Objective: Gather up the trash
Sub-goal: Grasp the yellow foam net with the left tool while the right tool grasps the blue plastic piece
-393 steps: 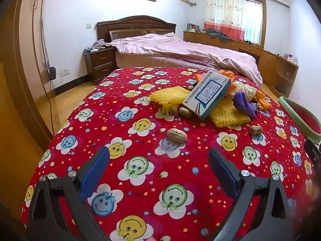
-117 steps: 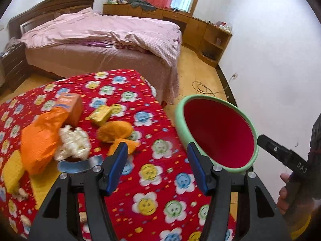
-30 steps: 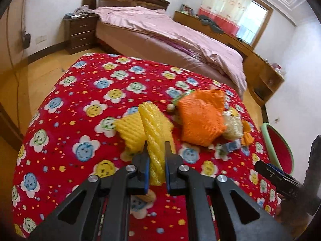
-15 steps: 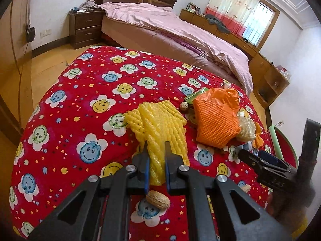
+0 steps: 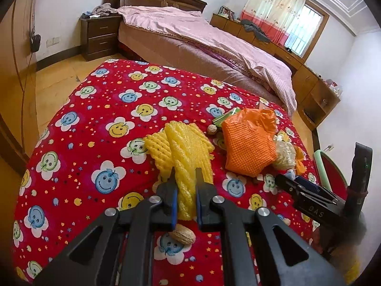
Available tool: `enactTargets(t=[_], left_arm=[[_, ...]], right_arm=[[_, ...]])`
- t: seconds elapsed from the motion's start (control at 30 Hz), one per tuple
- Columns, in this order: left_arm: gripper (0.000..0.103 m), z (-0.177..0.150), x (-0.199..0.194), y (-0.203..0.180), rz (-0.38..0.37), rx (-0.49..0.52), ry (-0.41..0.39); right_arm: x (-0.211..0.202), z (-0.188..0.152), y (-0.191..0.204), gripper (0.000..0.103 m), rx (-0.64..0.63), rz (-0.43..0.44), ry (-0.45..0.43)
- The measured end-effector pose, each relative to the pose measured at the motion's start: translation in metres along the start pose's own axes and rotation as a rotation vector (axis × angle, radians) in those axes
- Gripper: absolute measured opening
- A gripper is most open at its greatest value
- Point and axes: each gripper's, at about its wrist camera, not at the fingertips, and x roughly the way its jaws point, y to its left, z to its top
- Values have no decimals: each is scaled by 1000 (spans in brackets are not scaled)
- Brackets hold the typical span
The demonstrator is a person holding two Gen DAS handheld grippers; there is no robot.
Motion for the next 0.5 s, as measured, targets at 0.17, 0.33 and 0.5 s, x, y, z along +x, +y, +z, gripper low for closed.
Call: enactTargets(t=[0.17, 0.33, 0.5], left_arm=[[11, 1, -13, -8, -15, 16, -22], [11, 2, -29, -20, -40, 40, -43], [11, 2, -39, -36, -70, 68, -52]], right_arm=[[-20, -5, -1, 75, 25, 19, -28], [-49, -14, -10, 75, 88, 37, -60], [-77, -21, -22, 75, 138, 37, -91]])
